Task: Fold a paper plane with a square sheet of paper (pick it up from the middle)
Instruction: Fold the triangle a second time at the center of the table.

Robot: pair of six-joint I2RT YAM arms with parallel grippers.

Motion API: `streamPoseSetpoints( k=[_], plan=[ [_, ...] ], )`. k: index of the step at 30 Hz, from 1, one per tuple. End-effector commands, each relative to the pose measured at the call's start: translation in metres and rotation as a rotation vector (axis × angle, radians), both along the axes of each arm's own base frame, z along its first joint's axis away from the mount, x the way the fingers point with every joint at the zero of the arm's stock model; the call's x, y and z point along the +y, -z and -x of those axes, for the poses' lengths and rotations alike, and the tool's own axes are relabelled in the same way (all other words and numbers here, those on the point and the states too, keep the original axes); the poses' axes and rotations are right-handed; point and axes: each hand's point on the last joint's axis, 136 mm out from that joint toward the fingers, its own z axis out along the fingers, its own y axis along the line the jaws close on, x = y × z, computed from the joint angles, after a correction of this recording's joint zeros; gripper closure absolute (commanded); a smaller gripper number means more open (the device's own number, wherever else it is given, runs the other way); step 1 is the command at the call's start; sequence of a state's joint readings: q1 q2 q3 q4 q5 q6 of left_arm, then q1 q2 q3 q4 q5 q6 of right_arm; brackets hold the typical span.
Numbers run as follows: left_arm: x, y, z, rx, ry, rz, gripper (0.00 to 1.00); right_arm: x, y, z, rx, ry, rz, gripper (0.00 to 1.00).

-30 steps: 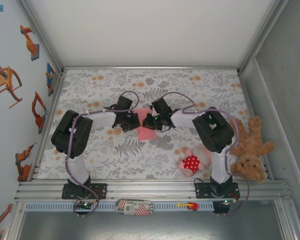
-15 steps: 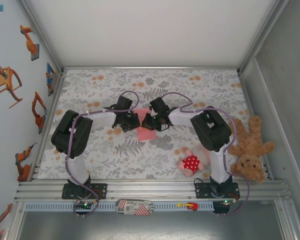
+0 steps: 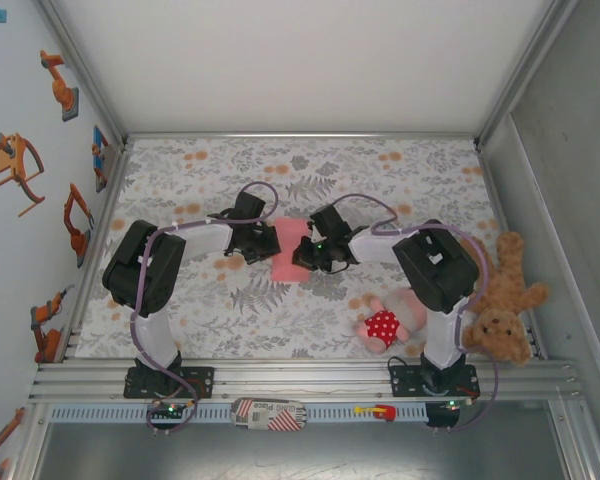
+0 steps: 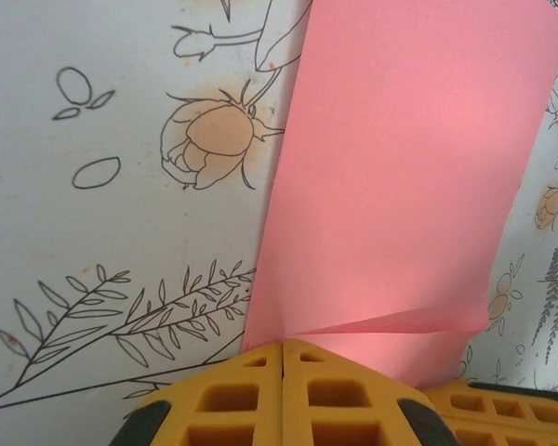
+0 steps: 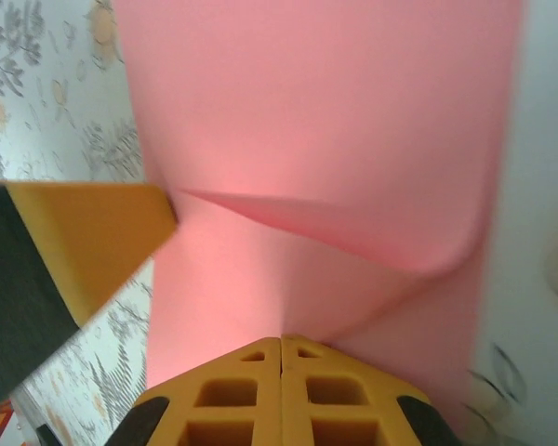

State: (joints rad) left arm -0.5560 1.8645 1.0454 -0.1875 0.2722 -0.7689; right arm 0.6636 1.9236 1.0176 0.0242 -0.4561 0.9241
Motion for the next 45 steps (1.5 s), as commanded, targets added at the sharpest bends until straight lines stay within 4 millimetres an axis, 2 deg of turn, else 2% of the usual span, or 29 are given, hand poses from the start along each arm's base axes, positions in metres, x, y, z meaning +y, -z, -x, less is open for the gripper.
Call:
streamPoseSetpoints(
  k=[1, 7, 13, 18, 23, 30, 35, 40, 43, 45],
  plan=[
    [0.040, 0.040, 0.019, 0.099, -0.034, -0.188, 1.00, -0.022, 0.001, 0.002, -0.005, 0.030, 0.030, 1.00],
    [0.033, 0.035, 0.016, 0.091, -0.015, -0.156, 1.00, -0.006, -0.037, -0.013, -0.112, -0.002, -0.054, 1.00],
    [0.031, 0.034, 0.015, 0.093, -0.018, -0.150, 1.00, 0.019, -0.029, -0.027, -0.092, -0.025, -0.067, 1.00],
    [0.033, 0.036, 0.018, 0.107, -0.028, -0.156, 1.00, 0.026, -0.019, -0.031, -0.069, -0.032, -0.060, 1.00],
    [0.037, 0.038, 0.018, 0.102, -0.036, -0.178, 1.00, 0.019, -0.002, -0.027, -0.050, -0.030, -0.024, 1.00],
    [0.045, 0.043, 0.020, 0.097, -0.027, -0.217, 1.00, -0.017, 0.014, -0.029, -0.041, 0.094, -0.014, 1.00],
    [0.048, 0.045, 0.021, 0.090, -0.020, -0.230, 1.00, -0.042, 0.011, -0.035, -0.063, 0.219, -0.021, 1.00],
    [0.047, 0.044, 0.021, 0.090, -0.013, -0.224, 1.00, -0.063, 0.000, -0.045, -0.106, 0.307, 0.012, 1.00],
    [0.044, 0.042, 0.020, 0.085, -0.009, -0.209, 1.00, -0.063, -0.012, -0.050, -0.140, 0.291, 0.017, 1.00],
    [0.041, 0.041, 0.019, 0.085, -0.006, -0.198, 1.00, -0.055, -0.022, -0.050, -0.162, 0.256, -0.005, 1.00]
  ],
)
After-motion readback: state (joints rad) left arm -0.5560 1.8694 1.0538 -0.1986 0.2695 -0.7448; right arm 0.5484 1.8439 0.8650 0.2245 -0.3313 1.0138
